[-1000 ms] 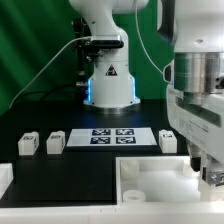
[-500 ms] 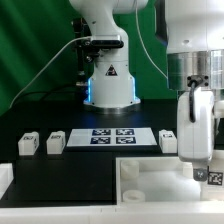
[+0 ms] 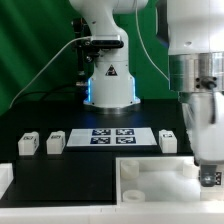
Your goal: Assemble one leg
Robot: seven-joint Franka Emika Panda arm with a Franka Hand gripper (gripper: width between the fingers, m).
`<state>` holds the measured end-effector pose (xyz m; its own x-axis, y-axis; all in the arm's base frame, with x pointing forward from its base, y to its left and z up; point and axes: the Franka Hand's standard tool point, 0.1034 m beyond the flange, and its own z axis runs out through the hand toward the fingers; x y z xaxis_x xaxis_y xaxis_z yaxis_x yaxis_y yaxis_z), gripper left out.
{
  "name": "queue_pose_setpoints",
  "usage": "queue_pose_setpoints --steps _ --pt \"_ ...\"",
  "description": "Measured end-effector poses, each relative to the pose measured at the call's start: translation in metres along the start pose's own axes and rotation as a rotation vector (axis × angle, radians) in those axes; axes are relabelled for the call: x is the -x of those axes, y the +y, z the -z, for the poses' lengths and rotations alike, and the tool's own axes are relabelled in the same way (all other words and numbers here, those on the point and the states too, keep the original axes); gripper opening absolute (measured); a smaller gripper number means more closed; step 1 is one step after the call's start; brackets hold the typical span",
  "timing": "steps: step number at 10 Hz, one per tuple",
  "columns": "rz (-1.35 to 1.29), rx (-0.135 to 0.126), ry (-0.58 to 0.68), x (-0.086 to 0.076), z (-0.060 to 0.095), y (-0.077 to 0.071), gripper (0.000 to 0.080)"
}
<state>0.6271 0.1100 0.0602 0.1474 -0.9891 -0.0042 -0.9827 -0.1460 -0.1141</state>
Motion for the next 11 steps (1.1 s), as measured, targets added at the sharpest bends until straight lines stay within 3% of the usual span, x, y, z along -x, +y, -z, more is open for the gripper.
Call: queue_pose_setpoints --steps 5,8,9,11 --pt "0.555 0.011 0.013 -0.002 0.0 0.0 0.0649" --pt "1.066 0.06 0.073 0.014 -0.001 -0.002 0.0649" --pt "1.044 0.058 0.071 0.013 -0.001 -0.002 0.0649" --pt "1.015 0.056 0.07 0.013 -0.001 -0.002 0.0391"
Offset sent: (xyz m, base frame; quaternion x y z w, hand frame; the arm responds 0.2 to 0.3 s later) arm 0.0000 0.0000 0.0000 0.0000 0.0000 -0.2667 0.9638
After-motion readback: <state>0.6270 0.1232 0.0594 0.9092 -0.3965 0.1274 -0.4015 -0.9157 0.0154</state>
